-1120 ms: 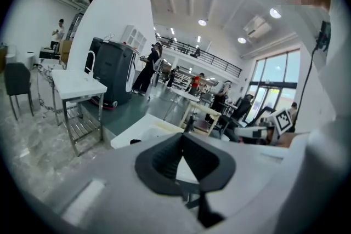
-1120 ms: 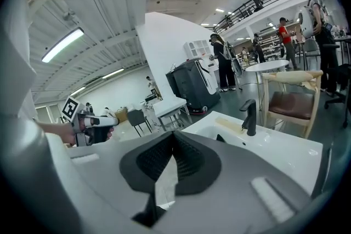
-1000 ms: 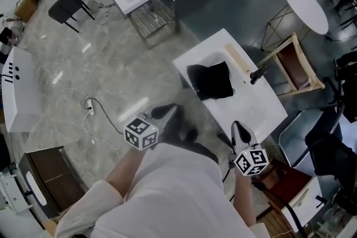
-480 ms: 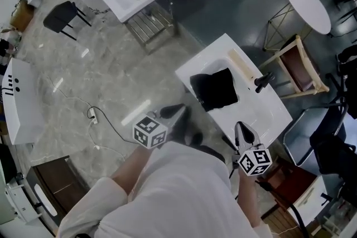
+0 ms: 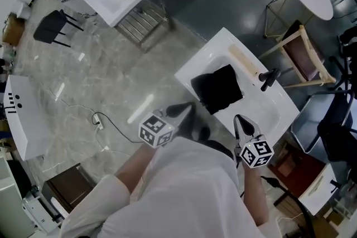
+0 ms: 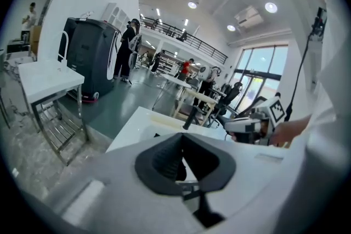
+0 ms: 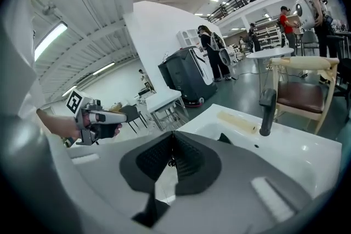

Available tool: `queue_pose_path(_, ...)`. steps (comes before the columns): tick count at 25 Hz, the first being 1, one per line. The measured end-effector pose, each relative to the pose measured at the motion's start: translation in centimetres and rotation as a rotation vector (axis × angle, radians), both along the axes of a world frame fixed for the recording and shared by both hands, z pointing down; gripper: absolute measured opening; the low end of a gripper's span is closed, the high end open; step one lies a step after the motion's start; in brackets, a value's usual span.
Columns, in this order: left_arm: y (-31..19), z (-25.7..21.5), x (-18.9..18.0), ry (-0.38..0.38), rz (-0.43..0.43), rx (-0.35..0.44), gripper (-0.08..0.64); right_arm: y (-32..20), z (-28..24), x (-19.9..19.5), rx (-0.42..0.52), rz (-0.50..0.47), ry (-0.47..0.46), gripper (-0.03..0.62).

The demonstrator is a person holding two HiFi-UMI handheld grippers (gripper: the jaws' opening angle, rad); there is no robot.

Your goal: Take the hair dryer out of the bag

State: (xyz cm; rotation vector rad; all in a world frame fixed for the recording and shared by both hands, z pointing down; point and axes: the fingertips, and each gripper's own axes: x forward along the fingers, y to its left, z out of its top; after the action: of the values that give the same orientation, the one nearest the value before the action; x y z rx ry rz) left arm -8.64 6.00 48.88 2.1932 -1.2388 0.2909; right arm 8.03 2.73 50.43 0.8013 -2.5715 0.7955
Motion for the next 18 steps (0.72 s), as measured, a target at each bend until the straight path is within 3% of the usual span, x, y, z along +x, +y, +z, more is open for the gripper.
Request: queue_pose_path(18,-3.5,5.2,-0.9,0.034,0.189,-0.107,0.000,-1.8,11.5,-8.3,-0.164,-0.089,0.148,0.054)
